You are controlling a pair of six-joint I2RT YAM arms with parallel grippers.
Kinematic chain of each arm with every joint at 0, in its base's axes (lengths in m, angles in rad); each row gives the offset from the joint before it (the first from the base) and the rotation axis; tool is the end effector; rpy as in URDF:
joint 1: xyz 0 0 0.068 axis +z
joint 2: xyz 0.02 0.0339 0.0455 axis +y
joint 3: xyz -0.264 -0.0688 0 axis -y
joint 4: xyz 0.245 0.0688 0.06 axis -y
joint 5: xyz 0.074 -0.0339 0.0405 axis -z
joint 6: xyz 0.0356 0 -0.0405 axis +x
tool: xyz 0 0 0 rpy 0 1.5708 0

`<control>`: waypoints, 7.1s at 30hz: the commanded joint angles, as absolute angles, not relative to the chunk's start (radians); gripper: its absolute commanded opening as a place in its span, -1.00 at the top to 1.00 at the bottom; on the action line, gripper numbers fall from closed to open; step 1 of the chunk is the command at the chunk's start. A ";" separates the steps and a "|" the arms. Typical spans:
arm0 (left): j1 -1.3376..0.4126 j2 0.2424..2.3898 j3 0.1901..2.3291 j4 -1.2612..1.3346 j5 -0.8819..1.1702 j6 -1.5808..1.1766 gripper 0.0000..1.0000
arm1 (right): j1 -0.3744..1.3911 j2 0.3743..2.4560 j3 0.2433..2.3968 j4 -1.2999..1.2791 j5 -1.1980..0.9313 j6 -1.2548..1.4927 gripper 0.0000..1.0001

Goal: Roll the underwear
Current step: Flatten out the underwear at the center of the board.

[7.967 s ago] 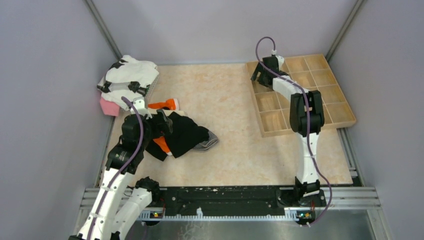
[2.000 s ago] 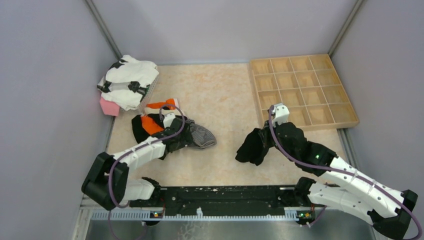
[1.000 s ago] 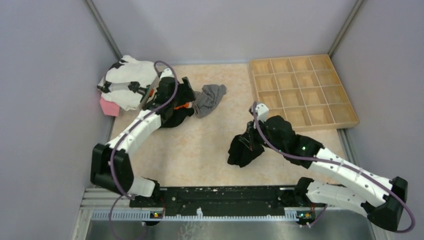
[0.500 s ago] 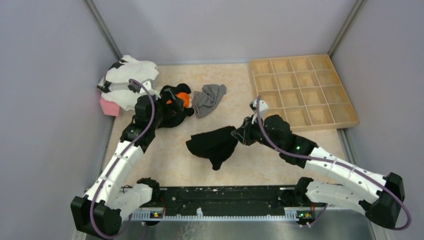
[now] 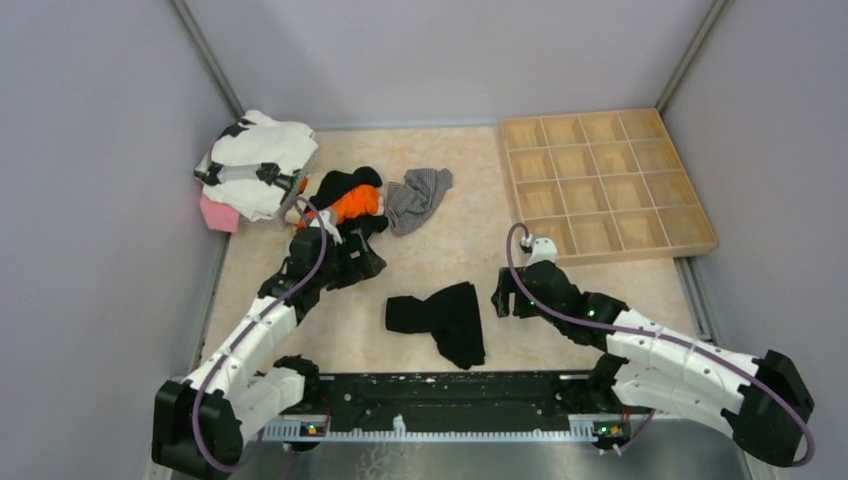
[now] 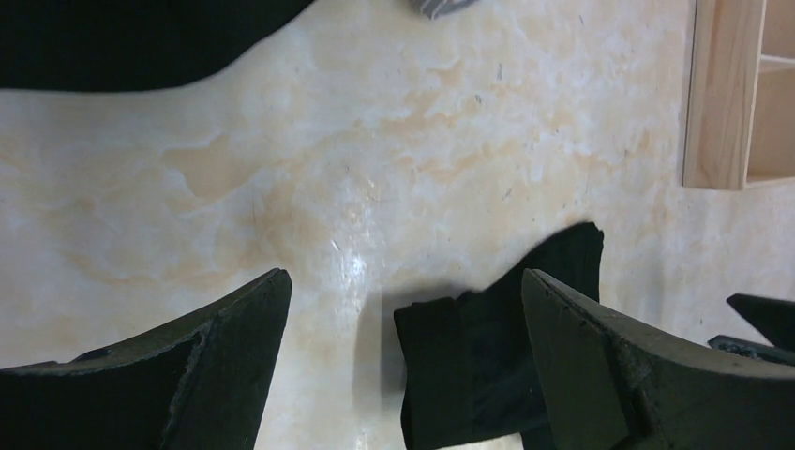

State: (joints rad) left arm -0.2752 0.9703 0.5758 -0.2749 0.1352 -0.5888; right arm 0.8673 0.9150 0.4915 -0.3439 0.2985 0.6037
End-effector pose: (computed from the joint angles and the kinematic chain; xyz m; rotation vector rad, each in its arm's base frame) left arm 0.1967 -0.0605 0.2247 -0.2854 2.2886 -0.6087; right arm 0.1275 0.1341 0.2018 -0.1584 2.3251 0.4036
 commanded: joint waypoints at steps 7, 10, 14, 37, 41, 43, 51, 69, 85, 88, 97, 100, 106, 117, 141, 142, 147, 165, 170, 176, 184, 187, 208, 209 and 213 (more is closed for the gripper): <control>-0.364 0.900 0.435 -0.190 0.267 -0.704 -0.84 | 0.859 0.821 0.493 -0.271 0.278 0.584 -0.49; -0.494 0.951 0.433 -0.185 0.175 -0.739 -0.80 | 0.860 0.832 0.480 -0.248 0.252 0.597 -0.49; -0.575 1.001 0.434 -0.208 0.090 -0.783 -0.75 | 0.858 0.843 0.473 -0.232 0.230 0.606 -0.49; -0.585 1.141 0.616 -0.017 0.248 -0.641 1.00 | 0.859 0.675 0.434 -0.284 0.296 0.638 -0.49; -0.607 1.160 0.732 0.066 0.295 -0.586 1.00 | 0.859 0.586 0.422 -0.296 0.351 0.654 -0.48; -0.640 1.182 0.795 0.086 0.304 -0.540 1.00 | 0.859 0.563 0.421 -0.306 0.370 0.658 -0.47; -0.730 1.157 0.860 0.241 0.509 -0.310 1.00 | 0.859 0.516 0.423 -0.346 0.410 0.664 -0.47; -0.753 0.806 0.375 0.108 0.014 -0.287 -0.62 | 0.859 0.525 0.421 -0.350 0.403 0.653 -0.47; -0.752 0.743 0.329 -0.185 -0.261 -0.869 -0.86 | 0.797 1.192 0.737 -0.197 0.034 0.400 -0.35; -0.752 0.754 0.340 -0.225 -0.237 -0.904 -0.87 | 0.732 1.344 0.804 -0.155 -0.113 0.386 -0.36; -0.752 0.713 0.324 -0.260 -0.222 -0.920 -0.87 | 0.694 1.650 0.976 -0.171 -0.248 0.314 -0.28; -0.752 0.697 0.323 -0.274 -0.224 -0.922 -0.87 | 0.685 1.704 1.003 -0.165 -0.284 0.303 -0.24; -0.752 0.671 0.321 -0.306 -0.234 -0.920 -0.87 | 0.683 1.776 1.035 -0.172 -0.317 0.291 0.07; -0.752 0.636 0.350 -0.324 -0.267 -0.899 -0.88 | 0.683 1.445 0.876 -0.072 -0.134 0.325 1.00; -0.749 0.617 0.500 -0.384 -0.356 -0.823 -0.98 | 1.130 1.236 0.932 -0.336 0.174 0.484 0.60; -0.749 0.611 0.491 -0.390 -0.354 -0.832 -0.98 | 1.138 1.245 0.897 -0.259 0.079 0.504 0.47; -0.749 0.569 0.445 -0.395 -0.337 -0.866 -0.98 | 1.138 1.200 0.812 -0.133 -0.035 0.566 0.15; -0.750 0.743 0.325 -0.245 -0.011 -0.910 -0.84 | 0.871 1.266 0.777 -0.222 0.004 0.468 -0.45; -0.752 0.699 0.267 -0.247 0.039 -0.949 -0.78 | 0.814 1.442 0.821 -0.143 -0.104 0.401 -0.50; -0.752 0.671 0.232 -0.229 0.055 -0.956 -0.74 | 0.788 1.573 0.837 -0.070 -0.258 0.362 -0.50; -0.752 0.699 0.224 -0.189 0.069 -0.957 -0.69 | 0.788 1.647 0.836 -0.031 -0.261 0.347 -0.04; -0.752 0.699 0.224 -0.186 0.066 -0.962 -0.67 | 0.788 1.619 0.819 -0.008 -0.240 0.351 0.39; -0.684 0.739 0.626 -0.324 -0.350 -0.851 -0.82 | 0.791 1.109 1.094 -0.245 0.135 0.176 1.00; -0.684 0.732 0.621 -0.328 -0.353 -0.851 -0.82 | 0.808 1.082 1.053 -0.250 0.131 0.196 1.00; -0.684 0.698 0.575 -0.343 -0.346 -0.868 -0.81 | 0.966 0.997 0.820 -0.271 0.155 0.308 1.00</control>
State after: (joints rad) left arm -0.6880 0.7353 0.6067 -0.3218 -0.3180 -0.8814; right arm 0.8375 1.0420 1.0054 -0.1799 0.1509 0.2108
